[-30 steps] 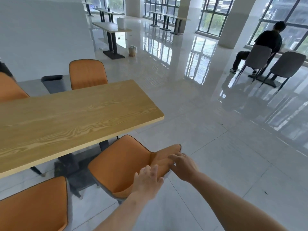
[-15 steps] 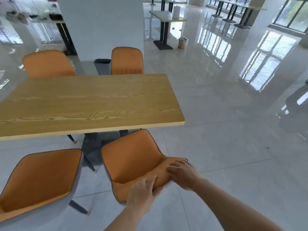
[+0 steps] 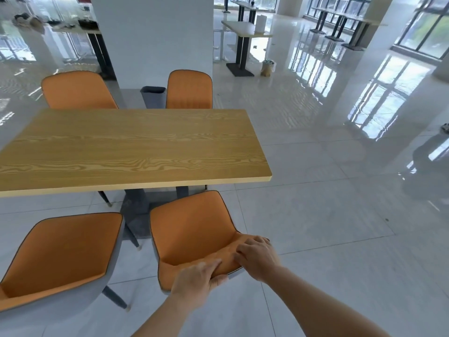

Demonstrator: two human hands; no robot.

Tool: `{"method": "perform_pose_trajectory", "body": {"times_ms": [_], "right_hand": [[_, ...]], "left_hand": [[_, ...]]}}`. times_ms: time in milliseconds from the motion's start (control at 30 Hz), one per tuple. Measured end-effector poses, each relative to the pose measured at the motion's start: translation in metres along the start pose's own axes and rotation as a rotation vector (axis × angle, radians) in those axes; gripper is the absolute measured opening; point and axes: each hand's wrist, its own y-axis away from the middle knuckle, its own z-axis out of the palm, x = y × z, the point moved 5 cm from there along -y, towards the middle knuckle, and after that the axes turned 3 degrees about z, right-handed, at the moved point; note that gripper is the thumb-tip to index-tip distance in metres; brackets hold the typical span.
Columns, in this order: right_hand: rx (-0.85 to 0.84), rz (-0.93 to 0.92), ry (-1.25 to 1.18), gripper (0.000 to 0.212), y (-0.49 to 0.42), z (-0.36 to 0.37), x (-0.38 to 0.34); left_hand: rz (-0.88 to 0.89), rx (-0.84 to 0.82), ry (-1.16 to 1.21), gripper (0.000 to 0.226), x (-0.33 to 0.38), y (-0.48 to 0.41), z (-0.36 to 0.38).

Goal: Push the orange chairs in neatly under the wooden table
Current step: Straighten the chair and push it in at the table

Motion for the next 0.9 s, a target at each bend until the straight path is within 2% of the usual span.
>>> {"method": "perform_pose_trajectory", "body": {"times_ms": [133, 300, 367, 433, 533, 633, 733, 900], "right_hand": [[0.019, -0.023, -0.033, 0.052, 0.007, 0.012, -0.027], [0.019, -0.033, -0.069, 0.056, 0.013, 0.024, -0.062], [0.025, -0.035, -0.075, 0.061, 0.014, 0.03, -0.072], [0.046, -0.042, -0.071, 0.065, 0.016, 0.036, -0.077], [0.078, -0.037, -0.096, 0.058, 0.021, 0.042, -0.08], [0.104, -0.043, -0.048, 0.06, 0.025, 0.04, -0.084], [0.136, -0.021, -0.001, 0.071, 0.024, 0.041, -0.088], [0.205, 0.046, -0.013, 0.066, 0.025, 0.055, -0.085]], "left_hand": [[0.015, -0.016, 0.03, 0.078, -0.027, 0.021, -0.006], [0.019, -0.029, 0.097, 0.091, -0.058, 0.047, -0.021], [0.01, -0.029, 0.095, 0.088, -0.067, 0.057, -0.024], [-0.006, 0.007, 0.082, 0.09, -0.072, 0.066, -0.025], [-0.085, 0.069, 0.071, 0.096, -0.082, 0.077, -0.024], [-0.137, 0.062, 0.004, 0.099, -0.088, 0.081, -0.021], [-0.123, 0.069, -0.028, 0.101, -0.087, 0.081, -0.022], [-0.09, 0.087, -0.037, 0.104, -0.087, 0.084, -0.021]]}}
